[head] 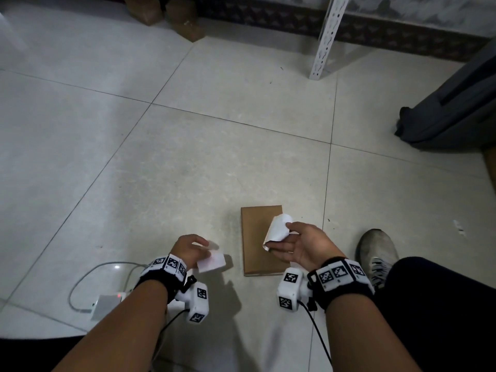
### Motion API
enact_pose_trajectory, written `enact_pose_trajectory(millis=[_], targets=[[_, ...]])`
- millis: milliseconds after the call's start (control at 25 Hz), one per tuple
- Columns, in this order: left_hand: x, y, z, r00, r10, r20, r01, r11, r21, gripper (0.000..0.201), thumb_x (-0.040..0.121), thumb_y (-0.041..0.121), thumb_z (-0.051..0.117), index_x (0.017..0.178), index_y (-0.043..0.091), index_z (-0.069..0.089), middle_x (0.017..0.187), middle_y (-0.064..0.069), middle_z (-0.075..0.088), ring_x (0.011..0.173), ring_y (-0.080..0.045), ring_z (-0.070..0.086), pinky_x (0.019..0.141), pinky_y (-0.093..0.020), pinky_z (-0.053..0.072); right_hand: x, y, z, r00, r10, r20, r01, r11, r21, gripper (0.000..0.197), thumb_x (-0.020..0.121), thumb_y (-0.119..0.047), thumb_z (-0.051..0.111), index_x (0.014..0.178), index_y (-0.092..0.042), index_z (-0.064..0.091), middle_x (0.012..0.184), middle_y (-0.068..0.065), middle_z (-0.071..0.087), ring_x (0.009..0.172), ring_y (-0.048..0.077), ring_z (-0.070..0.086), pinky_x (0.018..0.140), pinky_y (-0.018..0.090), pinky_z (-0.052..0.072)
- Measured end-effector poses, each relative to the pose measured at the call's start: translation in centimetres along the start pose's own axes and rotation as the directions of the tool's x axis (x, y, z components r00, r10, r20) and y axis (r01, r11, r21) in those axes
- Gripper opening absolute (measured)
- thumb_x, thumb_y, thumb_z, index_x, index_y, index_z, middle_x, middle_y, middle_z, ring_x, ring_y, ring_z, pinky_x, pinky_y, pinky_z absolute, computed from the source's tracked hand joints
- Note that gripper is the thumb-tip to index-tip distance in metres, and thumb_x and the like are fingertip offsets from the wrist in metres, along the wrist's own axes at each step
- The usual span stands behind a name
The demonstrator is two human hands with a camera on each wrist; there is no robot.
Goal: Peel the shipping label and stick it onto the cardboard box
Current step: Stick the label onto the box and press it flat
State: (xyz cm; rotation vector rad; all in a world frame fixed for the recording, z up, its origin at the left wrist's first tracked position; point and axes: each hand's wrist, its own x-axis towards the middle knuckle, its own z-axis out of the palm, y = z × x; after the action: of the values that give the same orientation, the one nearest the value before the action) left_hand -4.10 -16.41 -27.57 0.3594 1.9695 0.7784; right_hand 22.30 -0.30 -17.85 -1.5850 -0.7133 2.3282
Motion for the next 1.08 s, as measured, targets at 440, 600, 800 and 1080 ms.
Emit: enact_pose_trajectory(millis=[440, 600, 800, 1080], targets=[[-5.6, 10.4, 5.6, 0.711, 0.617, 0.336, -0.654, 0.756, -0.006, 0.039, 0.057, 0.021, 0.094, 0.092, 0.015, 0.077, 0.102, 0.002, 0.075, 0.100, -0.013, 0.071, 0.096, -0.029, 0.054, -0.7, -0.6, 1.5, 0.992, 0.123, 0.004, -0.123, 0.992, 0.040, 0.045, 0.105, -0.016, 0.034, 0.143, 0.008, 0.033, 0.128, 0.044, 0.056, 0.094, 0.050, 0.069, 0.091, 0.060, 0.054], [-6.5, 10.0, 8.4, 0.648, 0.672, 0.358, -0.739, 0.668, 0.083, 0.034, 0.073, 0.019, 0.085, 0.105, 0.015, 0.074, 0.104, 0.003, 0.070, 0.098, -0.011, 0.068, 0.092, -0.034, 0.056, -1.2, -1.4, 2.0, 0.996, 0.092, 0.013, -0.092, 0.991, 0.098, 0.029, 0.101, -0.010, 0.039, 0.123, 0.006, 0.049, 0.118, 0.032, 0.065, 0.102, 0.047, 0.068, 0.092, 0.061, 0.054], [-6.5, 9.1, 9.0, 0.617, 0.741, 0.265, -0.787, 0.589, 0.186, 0.026, 0.083, 0.016, 0.073, 0.109, 0.018, 0.067, 0.106, 0.004, 0.062, 0.098, -0.009, 0.064, 0.091, -0.031, 0.054, -0.8, -1.1, 1.5, 0.989, 0.144, -0.031, -0.146, 0.987, -0.060, 0.026, 0.099, -0.021, 0.048, 0.104, 0.001, 0.058, 0.106, 0.027, 0.067, 0.093, 0.040, 0.067, 0.088, 0.052, 0.053], [-6.3, 8.6, 9.1, 0.715, 0.670, 0.199, -0.692, 0.718, 0.072, 0.015, 0.093, 0.014, 0.063, 0.100, 0.026, 0.068, 0.094, 0.008, 0.073, 0.089, -0.007, 0.069, 0.082, -0.023, 0.055, -0.7, -1.0, 2.0, 0.982, 0.170, -0.081, -0.182, 0.964, -0.192, 0.034, 0.097, -0.028, 0.049, 0.089, 0.001, 0.065, 0.105, 0.024, 0.072, 0.104, 0.038, 0.067, 0.096, 0.047, 0.053]])
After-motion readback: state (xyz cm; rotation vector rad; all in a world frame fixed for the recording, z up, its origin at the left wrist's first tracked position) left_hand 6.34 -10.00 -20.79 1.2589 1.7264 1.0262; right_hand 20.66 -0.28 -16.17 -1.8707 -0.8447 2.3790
